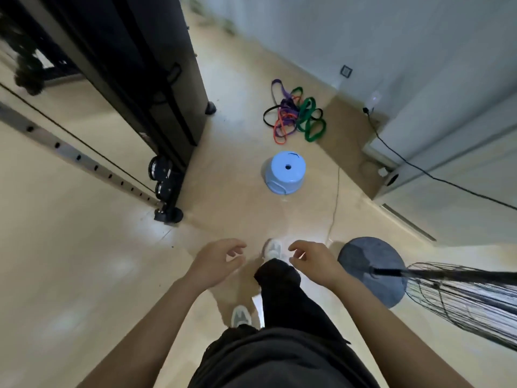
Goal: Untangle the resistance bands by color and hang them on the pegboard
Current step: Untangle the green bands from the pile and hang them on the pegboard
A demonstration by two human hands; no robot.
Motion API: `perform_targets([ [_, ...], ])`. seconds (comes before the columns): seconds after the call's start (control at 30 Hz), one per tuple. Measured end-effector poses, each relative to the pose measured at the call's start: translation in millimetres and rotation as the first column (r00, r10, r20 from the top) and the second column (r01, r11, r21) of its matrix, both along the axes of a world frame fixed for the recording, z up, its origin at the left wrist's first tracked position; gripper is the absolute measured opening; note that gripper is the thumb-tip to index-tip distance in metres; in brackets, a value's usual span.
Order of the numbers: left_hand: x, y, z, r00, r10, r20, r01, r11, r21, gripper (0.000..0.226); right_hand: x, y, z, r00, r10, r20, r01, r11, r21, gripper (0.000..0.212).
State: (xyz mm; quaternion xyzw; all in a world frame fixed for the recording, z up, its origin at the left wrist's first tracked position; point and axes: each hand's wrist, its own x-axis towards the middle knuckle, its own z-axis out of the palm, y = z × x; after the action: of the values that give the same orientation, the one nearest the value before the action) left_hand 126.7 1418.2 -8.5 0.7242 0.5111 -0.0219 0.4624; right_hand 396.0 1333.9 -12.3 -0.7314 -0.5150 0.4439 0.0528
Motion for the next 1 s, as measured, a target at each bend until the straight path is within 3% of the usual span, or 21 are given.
perform_targets([
  [0.17,59,114,1,0.997,-0.062,-0.042,0.061,0.998,-0.007,0.034,58,102,-16,0.99,-0.14,-0.026,0.14,0.99,0.027,0.024],
  [0.37,120,231,11,0.998,-0.061,0.006,0.061,0.998,-0.012,0.059,114,210,-9,0.968,-0.243,-0.057,0.245,0.969,0.026,0.027],
  [0.73,197,438,-22,0.996,0.02,0.087,-0.01,0.993,-0.121,0.027,209,394,-2,0.955,-0.291,0.051,0.292,0.956,-0.013,0.027],
  [1.0,282,602,-18,0.982,-0.126,0.138,0.146,0.979,-0.143,0.025,279,505,33,0.899,-0.428,0.095,0.43,0.903,0.0,0.024],
])
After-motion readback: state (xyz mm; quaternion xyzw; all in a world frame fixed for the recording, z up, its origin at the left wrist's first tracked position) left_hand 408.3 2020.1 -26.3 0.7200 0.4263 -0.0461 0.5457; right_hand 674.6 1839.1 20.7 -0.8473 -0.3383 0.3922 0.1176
